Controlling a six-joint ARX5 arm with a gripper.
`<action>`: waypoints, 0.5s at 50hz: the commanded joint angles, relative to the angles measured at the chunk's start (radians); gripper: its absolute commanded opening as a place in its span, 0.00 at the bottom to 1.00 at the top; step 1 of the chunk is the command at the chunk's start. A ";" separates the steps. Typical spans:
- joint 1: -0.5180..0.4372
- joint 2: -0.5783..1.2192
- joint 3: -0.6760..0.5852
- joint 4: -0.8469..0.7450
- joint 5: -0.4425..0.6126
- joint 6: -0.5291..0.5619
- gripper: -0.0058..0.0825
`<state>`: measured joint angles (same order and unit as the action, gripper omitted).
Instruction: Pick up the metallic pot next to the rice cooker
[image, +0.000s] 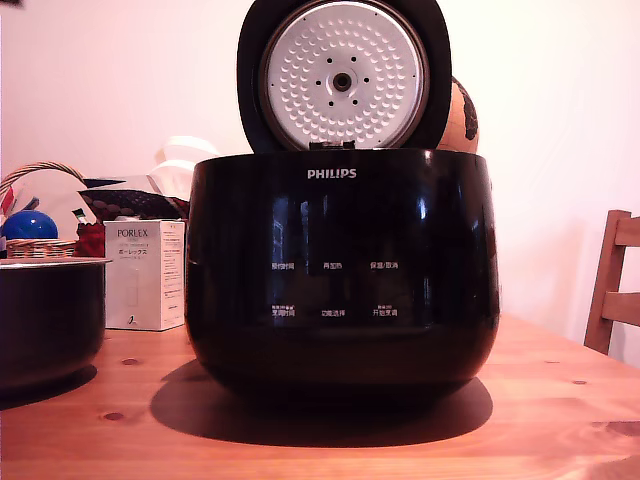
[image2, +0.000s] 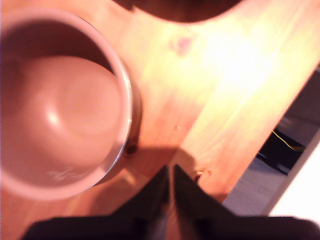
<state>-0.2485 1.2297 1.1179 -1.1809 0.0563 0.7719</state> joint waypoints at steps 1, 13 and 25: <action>-0.007 0.029 -0.002 0.026 -0.005 0.011 0.59; -0.008 0.137 -0.002 0.066 -0.019 0.051 0.60; -0.007 0.247 -0.002 0.149 -0.038 0.101 0.60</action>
<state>-0.2520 1.4593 1.1179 -1.0515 0.0196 0.8387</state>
